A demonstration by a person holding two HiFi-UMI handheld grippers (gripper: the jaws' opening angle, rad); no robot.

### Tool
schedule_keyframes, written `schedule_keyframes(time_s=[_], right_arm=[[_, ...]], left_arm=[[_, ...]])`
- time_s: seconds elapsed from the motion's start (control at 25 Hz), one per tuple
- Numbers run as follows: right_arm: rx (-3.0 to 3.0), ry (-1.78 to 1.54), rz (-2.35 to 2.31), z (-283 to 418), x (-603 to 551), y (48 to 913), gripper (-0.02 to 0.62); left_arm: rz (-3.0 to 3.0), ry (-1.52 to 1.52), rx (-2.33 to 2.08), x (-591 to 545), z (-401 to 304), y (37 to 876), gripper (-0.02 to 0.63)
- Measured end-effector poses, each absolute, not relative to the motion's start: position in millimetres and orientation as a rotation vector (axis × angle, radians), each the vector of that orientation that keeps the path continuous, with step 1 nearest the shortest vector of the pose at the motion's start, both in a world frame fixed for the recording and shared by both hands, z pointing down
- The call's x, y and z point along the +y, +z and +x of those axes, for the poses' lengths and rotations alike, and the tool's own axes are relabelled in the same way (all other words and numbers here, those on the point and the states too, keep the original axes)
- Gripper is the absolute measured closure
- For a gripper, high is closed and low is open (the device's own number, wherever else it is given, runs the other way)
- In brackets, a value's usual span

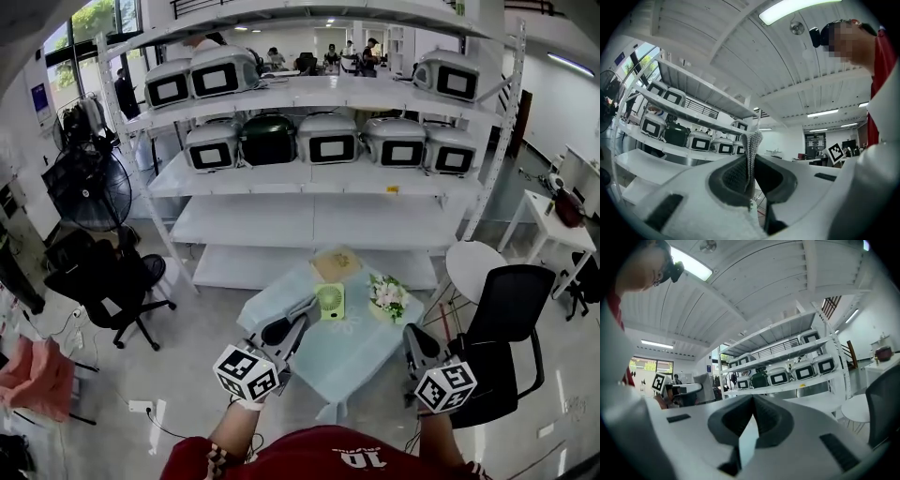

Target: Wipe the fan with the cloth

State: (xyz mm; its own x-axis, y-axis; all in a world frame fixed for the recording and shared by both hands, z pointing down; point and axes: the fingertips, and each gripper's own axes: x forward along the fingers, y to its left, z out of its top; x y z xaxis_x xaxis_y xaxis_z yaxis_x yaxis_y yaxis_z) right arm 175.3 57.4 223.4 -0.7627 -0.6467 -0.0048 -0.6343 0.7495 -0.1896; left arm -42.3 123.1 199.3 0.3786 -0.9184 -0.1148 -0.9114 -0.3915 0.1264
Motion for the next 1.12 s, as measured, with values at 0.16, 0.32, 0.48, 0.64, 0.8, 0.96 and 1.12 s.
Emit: schedule_keyframes(time_s=[0.16, 0.32, 0.48, 0.64, 0.8, 0.96, 1.12], right_arm=[[2.913, -0.253, -1.039, 156.7, 62.7, 230.0, 0.592], [2.95, -0.305, -1.037, 144.8, 58.4, 243.9, 0.592], [2.954, -0.311, -1.044, 141.6, 53.8, 243.3, 0.592], [2.943, -0.275, -1.034, 136.8, 55.7, 236.6, 0.594], [2.953, -0.251, -1.015, 128.7, 62.8, 236.1, 0.595], [2.963, -0.246, -1.02, 125.0, 66.4, 240.0, 0.595], [2.962, -0.245, -1.033, 125.0, 66.9, 241.0, 0.597]], left_arm=[[2.56, -0.194, -1.767, 136.3, -62.8, 213.5, 0.58], [2.484, -0.193, -1.828, 142.0, -91.3, 229.1, 0.58], [2.426, -0.232, -1.875, 147.2, -111.3, 227.7, 0.58], [2.422, -0.241, -1.866, 154.1, -116.4, 225.3, 0.58], [2.416, -0.233, -1.872, 157.7, -122.6, 226.1, 0.58], [2.415, -0.232, -1.862, 157.8, -124.8, 228.2, 0.58], [2.419, -0.235, -1.848, 157.5, -124.5, 228.7, 0.58]])
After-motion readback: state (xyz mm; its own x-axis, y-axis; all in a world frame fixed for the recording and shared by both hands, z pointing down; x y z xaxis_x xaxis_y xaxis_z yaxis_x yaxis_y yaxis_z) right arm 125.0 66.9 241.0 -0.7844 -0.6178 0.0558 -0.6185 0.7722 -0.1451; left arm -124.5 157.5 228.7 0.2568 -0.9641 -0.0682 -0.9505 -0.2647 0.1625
